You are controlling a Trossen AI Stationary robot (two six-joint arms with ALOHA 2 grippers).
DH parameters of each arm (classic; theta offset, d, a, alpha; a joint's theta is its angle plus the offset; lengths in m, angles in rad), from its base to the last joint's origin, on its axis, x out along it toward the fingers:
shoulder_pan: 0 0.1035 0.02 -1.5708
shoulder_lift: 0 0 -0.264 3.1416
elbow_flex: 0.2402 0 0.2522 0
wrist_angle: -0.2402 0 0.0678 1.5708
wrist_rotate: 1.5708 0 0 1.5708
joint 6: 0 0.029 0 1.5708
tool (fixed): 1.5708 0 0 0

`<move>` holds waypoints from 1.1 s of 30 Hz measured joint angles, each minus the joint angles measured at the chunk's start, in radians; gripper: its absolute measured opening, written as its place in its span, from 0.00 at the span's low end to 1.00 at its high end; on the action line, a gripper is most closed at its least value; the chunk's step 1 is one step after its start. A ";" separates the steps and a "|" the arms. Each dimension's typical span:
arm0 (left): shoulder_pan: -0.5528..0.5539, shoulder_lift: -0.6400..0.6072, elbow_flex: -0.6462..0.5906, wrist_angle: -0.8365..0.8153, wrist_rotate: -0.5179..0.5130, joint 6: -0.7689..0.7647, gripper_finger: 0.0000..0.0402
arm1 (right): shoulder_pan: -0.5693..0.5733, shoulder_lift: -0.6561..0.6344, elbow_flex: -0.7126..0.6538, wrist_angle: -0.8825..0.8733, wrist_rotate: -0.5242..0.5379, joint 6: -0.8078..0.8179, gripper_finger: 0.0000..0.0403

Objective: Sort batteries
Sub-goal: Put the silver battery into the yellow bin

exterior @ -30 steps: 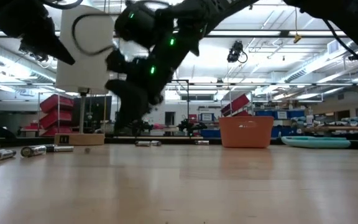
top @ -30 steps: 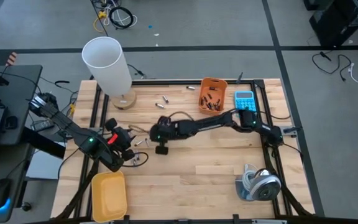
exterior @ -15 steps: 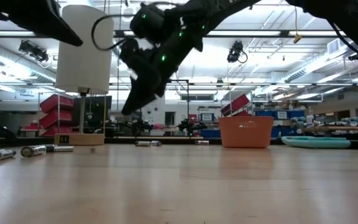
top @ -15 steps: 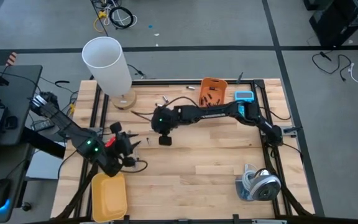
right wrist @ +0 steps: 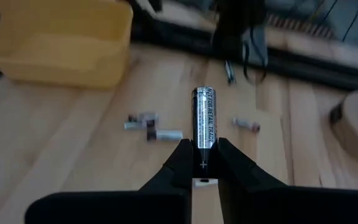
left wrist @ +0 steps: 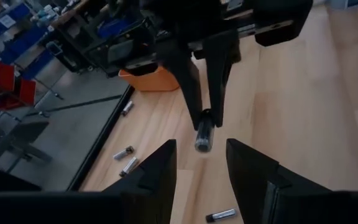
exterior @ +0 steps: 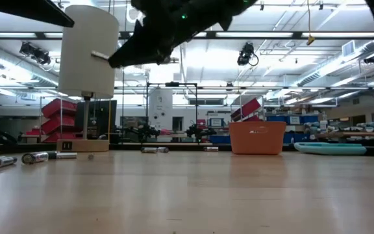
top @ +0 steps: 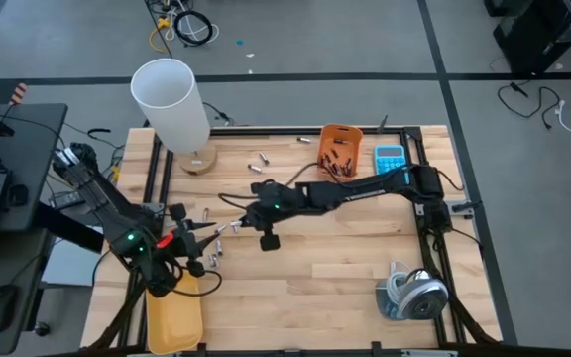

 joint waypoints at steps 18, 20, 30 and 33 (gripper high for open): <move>0.071 0.003 0.000 0.091 -0.076 0.074 0.35 | 0.020 -0.053 -0.159 0.393 0.059 -0.041 0.08; 0.078 0.003 0.000 0.112 -0.075 0.099 0.35 | 0.025 -0.053 -0.159 0.394 0.059 -0.054 0.08; 0.112 0.003 0.000 0.184 0.017 0.148 0.35 | 0.068 -0.053 -0.159 0.401 0.103 -0.161 0.08; 0.116 0.003 0.000 0.188 0.030 0.149 0.35 | 0.079 -0.053 -0.159 0.401 0.148 -0.177 0.08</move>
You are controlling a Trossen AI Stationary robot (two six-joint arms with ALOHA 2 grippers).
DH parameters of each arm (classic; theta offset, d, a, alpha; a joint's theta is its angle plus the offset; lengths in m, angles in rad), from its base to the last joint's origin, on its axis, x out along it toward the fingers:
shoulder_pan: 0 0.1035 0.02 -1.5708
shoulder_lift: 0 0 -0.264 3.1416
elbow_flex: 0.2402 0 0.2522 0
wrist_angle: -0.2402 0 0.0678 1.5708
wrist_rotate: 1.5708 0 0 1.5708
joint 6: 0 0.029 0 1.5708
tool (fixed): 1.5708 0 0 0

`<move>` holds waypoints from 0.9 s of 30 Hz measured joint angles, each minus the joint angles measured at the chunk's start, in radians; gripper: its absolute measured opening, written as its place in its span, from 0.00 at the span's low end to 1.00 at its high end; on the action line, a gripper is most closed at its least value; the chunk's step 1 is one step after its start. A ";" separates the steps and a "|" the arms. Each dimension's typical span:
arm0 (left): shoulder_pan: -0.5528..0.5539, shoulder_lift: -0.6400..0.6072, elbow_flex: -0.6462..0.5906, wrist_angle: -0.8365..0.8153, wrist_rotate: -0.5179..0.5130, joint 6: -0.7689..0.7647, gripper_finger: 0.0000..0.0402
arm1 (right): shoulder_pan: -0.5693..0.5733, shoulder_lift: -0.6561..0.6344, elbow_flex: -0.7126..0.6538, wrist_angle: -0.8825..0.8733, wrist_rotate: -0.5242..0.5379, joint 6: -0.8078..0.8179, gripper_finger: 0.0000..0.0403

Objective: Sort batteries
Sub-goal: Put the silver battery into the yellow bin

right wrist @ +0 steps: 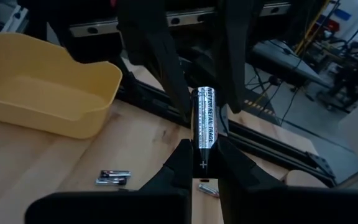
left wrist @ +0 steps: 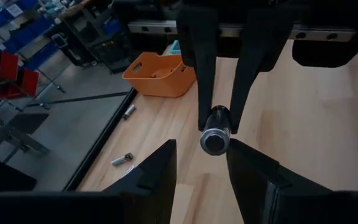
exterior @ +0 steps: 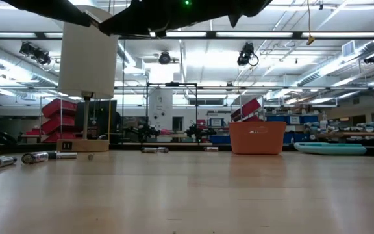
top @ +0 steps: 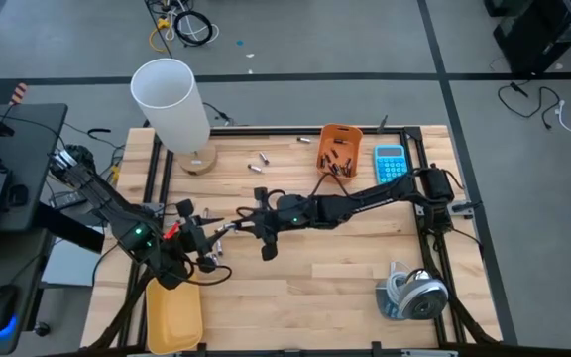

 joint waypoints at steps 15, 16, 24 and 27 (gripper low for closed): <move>0.009 0.026 0.000 0.019 -0.003 0.029 0.35 | 0.000 0.000 0.000 -0.001 0.007 -0.001 0.08; 0.011 0.027 0.000 0.020 -0.004 0.029 0.35 | 0.000 0.000 0.000 -0.002 0.007 -0.001 0.08; 0.013 0.026 0.000 0.042 -0.002 0.044 0.35 | 0.000 0.000 0.000 -0.003 0.007 0.001 0.08; 0.013 0.026 0.000 0.073 -0.001 0.082 0.35 | 0.000 0.000 0.000 -0.003 0.007 0.001 0.08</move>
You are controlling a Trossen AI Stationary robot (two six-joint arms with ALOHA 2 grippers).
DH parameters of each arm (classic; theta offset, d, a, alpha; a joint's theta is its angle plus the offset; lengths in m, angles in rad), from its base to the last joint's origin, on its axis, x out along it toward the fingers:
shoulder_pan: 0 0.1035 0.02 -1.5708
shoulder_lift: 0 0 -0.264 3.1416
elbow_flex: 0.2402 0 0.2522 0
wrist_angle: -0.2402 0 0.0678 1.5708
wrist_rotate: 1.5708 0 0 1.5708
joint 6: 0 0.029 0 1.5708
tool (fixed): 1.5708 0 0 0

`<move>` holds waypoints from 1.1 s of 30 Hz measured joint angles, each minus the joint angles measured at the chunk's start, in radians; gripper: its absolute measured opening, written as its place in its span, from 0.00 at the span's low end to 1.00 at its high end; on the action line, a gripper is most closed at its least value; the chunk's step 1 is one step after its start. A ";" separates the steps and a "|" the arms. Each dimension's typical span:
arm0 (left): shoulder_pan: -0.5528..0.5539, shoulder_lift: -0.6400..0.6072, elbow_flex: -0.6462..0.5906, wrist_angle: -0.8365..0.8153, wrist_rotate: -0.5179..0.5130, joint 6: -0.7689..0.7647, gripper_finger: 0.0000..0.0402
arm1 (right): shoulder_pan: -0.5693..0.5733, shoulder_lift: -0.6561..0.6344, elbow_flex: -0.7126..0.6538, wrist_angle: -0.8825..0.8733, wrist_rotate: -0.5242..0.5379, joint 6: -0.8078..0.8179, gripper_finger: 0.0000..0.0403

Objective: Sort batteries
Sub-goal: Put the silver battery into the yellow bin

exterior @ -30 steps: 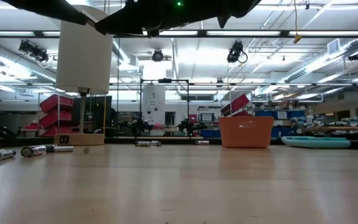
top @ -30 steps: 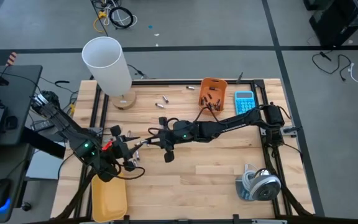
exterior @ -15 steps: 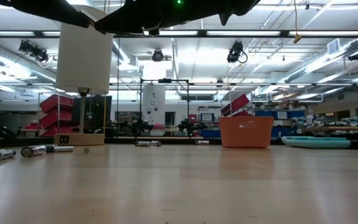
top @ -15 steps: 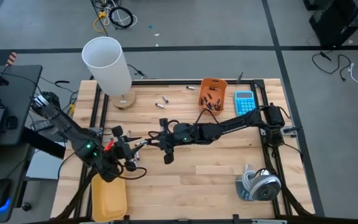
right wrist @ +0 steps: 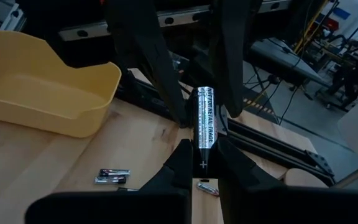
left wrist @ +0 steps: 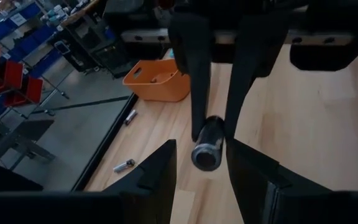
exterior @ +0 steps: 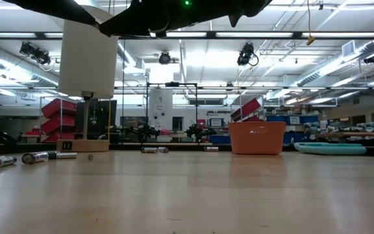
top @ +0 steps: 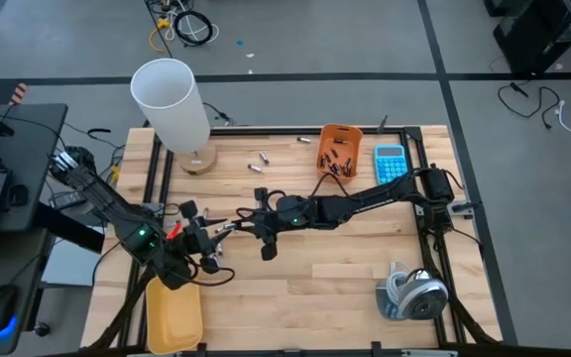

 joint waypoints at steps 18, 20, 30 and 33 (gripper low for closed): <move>0.000 0.000 0.000 0.012 0.004 0.023 0.21 | 0.000 0.000 0.000 0.000 -0.001 0.000 0.08; 0.000 -0.001 0.000 0.012 0.011 0.023 0.16 | 0.000 0.000 0.000 -0.003 -0.005 -0.002 0.09; 0.000 -0.001 0.000 0.012 -0.004 0.023 0.10 | -0.001 0.001 0.001 -0.006 0.005 0.004 0.18; -0.004 -0.001 0.000 0.012 -0.016 0.023 0.10 | -0.001 0.001 0.002 -0.028 0.036 0.006 0.21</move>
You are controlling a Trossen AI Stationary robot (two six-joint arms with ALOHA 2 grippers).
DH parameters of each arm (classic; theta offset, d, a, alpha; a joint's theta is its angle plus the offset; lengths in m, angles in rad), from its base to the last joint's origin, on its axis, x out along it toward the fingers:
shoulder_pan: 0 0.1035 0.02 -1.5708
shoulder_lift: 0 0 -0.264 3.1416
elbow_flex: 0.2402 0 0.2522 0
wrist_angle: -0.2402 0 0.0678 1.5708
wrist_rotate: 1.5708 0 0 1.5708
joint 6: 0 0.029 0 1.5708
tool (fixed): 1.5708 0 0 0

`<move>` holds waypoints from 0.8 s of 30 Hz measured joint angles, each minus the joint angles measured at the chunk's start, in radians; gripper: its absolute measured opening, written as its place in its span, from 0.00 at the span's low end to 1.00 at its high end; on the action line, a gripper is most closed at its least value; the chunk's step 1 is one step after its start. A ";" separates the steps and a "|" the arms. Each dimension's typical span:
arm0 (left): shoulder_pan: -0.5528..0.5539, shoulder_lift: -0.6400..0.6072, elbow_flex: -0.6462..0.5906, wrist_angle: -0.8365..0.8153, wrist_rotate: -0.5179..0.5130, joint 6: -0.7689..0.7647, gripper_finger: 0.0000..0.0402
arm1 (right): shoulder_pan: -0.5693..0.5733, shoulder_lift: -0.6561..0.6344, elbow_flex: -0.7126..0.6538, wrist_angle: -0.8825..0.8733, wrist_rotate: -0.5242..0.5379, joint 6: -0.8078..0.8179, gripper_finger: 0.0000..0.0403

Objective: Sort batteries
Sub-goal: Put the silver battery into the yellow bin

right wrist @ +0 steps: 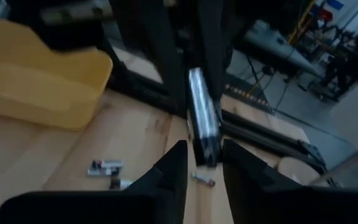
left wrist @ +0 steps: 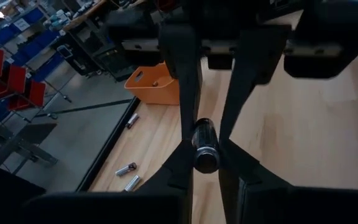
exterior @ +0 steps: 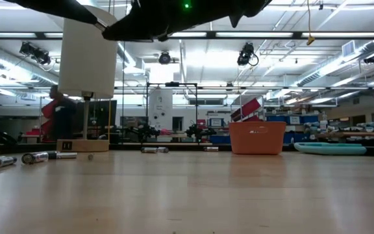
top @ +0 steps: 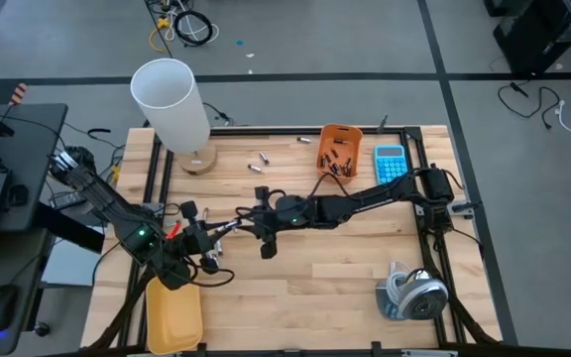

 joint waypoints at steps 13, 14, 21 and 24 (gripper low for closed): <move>-0.034 -0.003 0.140 -0.110 0.241 -0.095 0.10 | -0.046 -0.086 -0.001 -0.474 0.100 0.077 0.25; -0.036 -0.003 0.170 -0.153 0.285 -0.128 0.10 | -0.055 -0.096 -0.001 -0.519 0.100 0.092 0.25; -0.036 0.001 0.350 -0.526 0.670 -0.379 0.10 | -0.117 -0.149 -0.001 -0.720 0.062 0.177 0.25; -0.037 0.003 0.374 -0.636 0.830 -0.482 0.10 | -0.134 -0.151 -0.001 -0.734 0.023 0.222 0.25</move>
